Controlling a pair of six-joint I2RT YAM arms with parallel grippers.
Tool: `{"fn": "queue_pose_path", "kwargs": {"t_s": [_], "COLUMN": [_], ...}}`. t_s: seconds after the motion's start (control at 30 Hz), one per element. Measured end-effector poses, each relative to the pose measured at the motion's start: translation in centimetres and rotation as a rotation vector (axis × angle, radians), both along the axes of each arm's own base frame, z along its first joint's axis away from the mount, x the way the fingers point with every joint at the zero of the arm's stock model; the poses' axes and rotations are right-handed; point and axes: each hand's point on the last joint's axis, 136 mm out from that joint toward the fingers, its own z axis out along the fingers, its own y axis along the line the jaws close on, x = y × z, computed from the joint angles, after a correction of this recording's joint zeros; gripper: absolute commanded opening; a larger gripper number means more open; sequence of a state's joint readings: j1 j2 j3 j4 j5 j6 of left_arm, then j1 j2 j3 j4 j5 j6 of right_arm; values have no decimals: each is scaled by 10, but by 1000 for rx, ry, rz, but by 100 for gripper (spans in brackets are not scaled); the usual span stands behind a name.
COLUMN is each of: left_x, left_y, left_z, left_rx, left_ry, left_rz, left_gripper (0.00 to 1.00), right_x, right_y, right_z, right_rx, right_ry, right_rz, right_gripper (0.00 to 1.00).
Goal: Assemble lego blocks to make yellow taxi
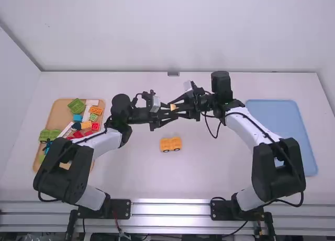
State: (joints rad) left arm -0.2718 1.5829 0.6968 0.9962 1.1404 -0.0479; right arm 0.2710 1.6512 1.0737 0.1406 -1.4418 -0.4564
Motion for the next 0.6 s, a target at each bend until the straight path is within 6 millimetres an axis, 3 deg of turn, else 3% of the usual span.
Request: {"fn": "queue_pose_path", "kwargs": {"t_s": [0.03,0.07,0.13,0.3,0.43,0.47,0.5,0.53,0.6], "left_x": [0,1,3,4,16,23,25,35,46], "left_y": [0,0,0,1,4,8,9,14,22], "left_z": [0,1,-1,-9,-20,-32,-36,-49,-60], "left_rx": [0,-1,4,19,43,68,77,108,138], "left_ry": [0,-5,-1,49,112,176,194,248,283], "left_rz": [0,8,16,26,99,152,169,245,334], "left_gripper": [31,43,99,99,99,99,99,99,99], "right_x": [0,3,11,50,79,87,89,88,81], "right_y": [0,0,-1,-13,-28,-38,-44,-60,-76], "right_z": [0,1,-2,-23,-55,-70,-81,-104,-120], "right_rx": [0,-1,-21,-140,-289,-363,-416,-552,-693], "right_ry": [-2,-13,-11,66,162,214,248,334,404], "right_rz": [-1,-11,-56,-284,-511,-600,-651,-748,-822], "right_gripper": [13,13,13,13,12,11,12,12,12]}}
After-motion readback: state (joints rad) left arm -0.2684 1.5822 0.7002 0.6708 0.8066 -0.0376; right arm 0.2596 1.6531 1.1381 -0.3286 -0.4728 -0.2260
